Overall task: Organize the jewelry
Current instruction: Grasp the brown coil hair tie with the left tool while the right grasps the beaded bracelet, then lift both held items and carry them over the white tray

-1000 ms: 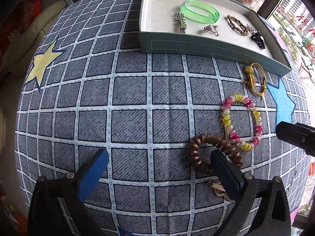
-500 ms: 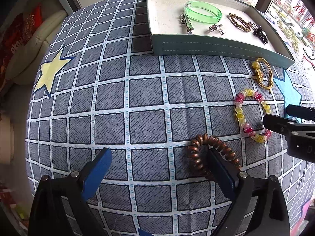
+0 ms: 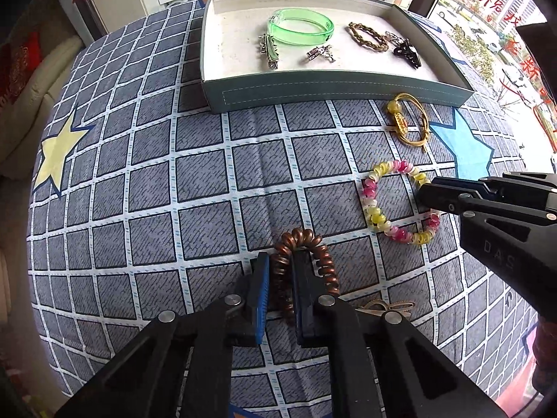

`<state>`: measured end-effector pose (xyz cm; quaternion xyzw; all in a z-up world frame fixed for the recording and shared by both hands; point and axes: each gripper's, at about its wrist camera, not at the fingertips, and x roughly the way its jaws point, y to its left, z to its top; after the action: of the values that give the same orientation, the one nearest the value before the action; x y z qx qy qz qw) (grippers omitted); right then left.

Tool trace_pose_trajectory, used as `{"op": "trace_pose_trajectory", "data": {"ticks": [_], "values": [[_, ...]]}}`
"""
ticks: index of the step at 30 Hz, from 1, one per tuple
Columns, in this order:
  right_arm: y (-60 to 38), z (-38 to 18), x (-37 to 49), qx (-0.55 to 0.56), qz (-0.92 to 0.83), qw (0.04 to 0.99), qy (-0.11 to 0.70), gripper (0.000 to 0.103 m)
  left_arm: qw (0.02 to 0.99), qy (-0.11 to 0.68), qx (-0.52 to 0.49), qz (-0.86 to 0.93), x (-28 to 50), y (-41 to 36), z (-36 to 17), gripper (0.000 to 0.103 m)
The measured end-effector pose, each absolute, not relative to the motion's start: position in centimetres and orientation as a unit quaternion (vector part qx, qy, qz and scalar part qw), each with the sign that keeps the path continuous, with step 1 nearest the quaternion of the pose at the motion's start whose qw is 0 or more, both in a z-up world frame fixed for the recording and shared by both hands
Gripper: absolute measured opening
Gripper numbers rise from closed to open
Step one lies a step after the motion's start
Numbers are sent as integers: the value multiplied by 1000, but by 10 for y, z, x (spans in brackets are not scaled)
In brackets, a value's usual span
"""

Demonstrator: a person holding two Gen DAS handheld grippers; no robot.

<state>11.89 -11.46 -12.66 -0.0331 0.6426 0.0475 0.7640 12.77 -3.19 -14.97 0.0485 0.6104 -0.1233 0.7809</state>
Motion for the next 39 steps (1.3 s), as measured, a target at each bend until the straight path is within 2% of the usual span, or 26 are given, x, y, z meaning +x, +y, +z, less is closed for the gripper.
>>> {"op": "trace_pose_trajectory", "data": {"ticks": [7, 18, 39], "values": [[-139, -117, 118, 23, 55, 771, 634, 9, 787, 603, 8, -127, 123, -13, -141, 24], [-190, -99, 131, 82, 58, 777, 622, 9, 805, 576, 3, -144, 135, -6, -108, 24], [-252, -48, 161, 119, 53, 800, 585, 10, 827, 537, 1, -166, 182, -36, -67, 24]]}}
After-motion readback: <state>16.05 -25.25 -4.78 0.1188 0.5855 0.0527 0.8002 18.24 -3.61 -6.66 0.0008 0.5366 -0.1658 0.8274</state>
